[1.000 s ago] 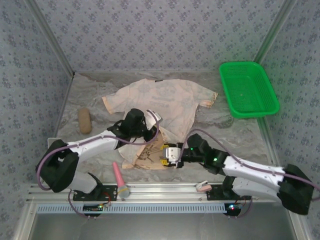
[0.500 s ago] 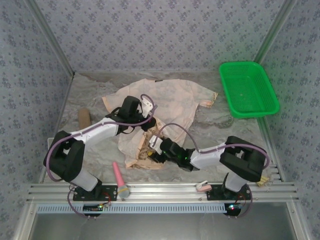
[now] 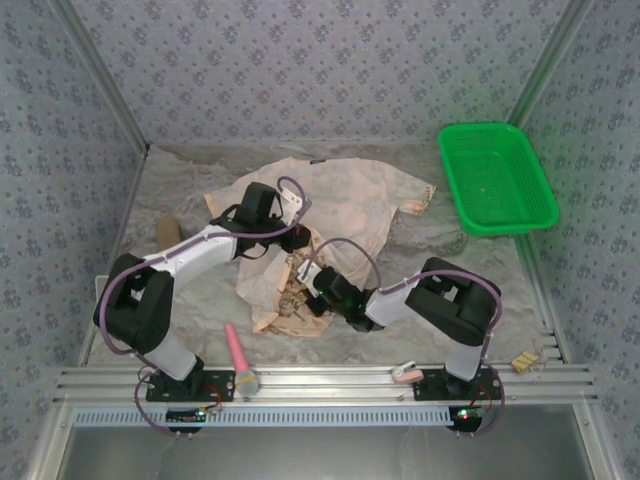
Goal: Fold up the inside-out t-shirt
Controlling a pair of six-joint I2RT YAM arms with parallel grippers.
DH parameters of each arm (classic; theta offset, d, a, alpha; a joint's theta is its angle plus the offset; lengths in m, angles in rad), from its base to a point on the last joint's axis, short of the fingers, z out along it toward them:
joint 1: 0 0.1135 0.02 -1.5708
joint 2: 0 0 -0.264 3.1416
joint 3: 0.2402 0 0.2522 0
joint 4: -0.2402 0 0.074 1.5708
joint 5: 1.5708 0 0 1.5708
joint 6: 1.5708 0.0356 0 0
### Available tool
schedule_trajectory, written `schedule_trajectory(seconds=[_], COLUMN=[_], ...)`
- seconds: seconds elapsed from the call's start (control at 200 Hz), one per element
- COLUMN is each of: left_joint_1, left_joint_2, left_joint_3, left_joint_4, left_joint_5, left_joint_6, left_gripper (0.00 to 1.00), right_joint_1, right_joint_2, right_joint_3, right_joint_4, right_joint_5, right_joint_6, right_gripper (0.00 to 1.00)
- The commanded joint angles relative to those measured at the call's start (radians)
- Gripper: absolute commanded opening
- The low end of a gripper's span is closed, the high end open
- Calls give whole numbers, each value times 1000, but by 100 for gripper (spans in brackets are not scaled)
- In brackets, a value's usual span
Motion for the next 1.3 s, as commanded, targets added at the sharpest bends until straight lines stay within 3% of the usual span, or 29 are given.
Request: schedule_trajectory(seconds=[0.0, 0.225, 0.35, 0.44, 0.59, 0.715, 0.79, 0.87, 0.914, 1.004, 1.054, 1.189, 1.294], left_joint_1=[55, 160, 204, 226, 226, 226, 215, 175, 141, 70, 34, -67, -92], left_joint_2=[16, 180, 333, 425, 464, 449, 386, 287, 238, 167, 144, 164, 205], left_joint_3=[83, 320, 401, 435, 405, 396, 360, 302, 278, 238, 212, 175, 165], left_joint_4=[-20, -138, -164, -203, -242, -327, -364, -377, -390, -405, -388, -369, -360], left_joint_5=[-36, -140, -189, -144, -151, -119, -81, -84, -80, -61, -48, -45, -95], left_joint_6=[-39, -137, -125, -122, -102, -98, -107, -124, -117, -138, -164, -191, -211], left_gripper=[0, 0, 0, 0, 19, 40, 46, 48, 50, 51, 51, 51, 51], right_joint_1=[-54, -76, -91, -132, -249, -282, -267, -228, -236, -267, -285, -329, -357], right_joint_2=[-143, -537, -760, -923, -1107, -1084, -1020, -976, -960, -951, -944, -785, -592], right_joint_3=[-105, -261, -338, -370, -383, -383, -368, -330, -308, -253, -208, -25, 91], right_joint_4=[-25, -170, -200, -227, -342, -393, -422, -500, -540, -580, -601, -716, -763], right_joint_5=[-111, -347, -301, -229, -187, -257, -325, -291, -244, -167, -157, -277, -350], right_joint_6=[-41, -359, -456, -473, -546, -540, -532, -583, -578, -542, -535, -546, -520], right_gripper=[0, 0, 0, 0, 0, 0, 0, 3, 8, 46, 57, 61, 60])
